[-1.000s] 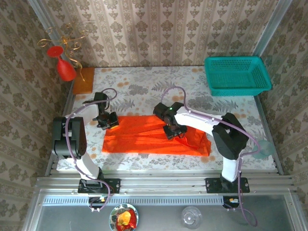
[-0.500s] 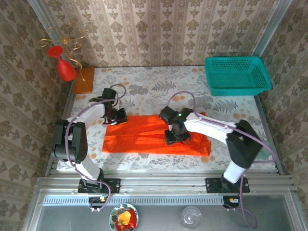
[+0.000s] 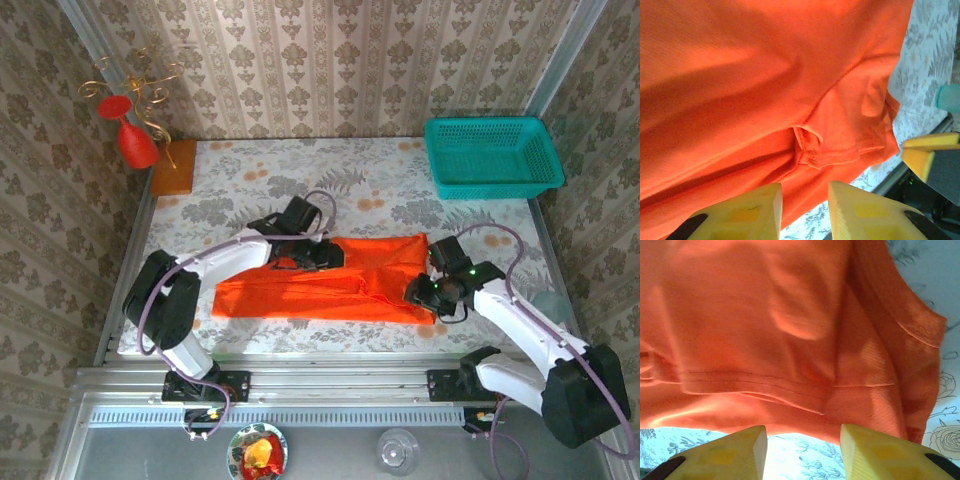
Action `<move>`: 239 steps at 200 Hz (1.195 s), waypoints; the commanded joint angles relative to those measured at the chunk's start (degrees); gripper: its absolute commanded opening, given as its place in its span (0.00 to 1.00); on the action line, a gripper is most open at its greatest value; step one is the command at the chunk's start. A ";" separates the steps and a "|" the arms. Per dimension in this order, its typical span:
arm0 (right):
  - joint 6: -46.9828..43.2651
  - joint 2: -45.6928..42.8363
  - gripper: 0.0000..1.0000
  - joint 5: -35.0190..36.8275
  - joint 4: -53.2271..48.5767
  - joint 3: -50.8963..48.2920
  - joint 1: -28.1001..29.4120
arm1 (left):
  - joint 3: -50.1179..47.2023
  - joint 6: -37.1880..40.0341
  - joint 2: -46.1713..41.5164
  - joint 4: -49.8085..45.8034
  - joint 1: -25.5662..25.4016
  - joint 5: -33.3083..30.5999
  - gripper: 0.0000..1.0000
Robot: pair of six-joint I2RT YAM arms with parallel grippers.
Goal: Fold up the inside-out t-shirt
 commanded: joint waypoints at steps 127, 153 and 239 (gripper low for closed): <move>1.33 6.38 0.26 -11.07 14.72 -7.23 -7.07 | 0.14 -12.48 12.92 14.31 -8.02 3.91 0.21; 1.75 4.95 0.08 -11.16 14.03 -6.71 -7.31 | 0.69 -12.21 12.00 13.47 -8.06 3.28 0.11; 2.30 -8.93 0.00 -10.12 -1.22 -1.93 -7.31 | 1.52 -10.34 8.00 9.28 -7.76 2.70 0.01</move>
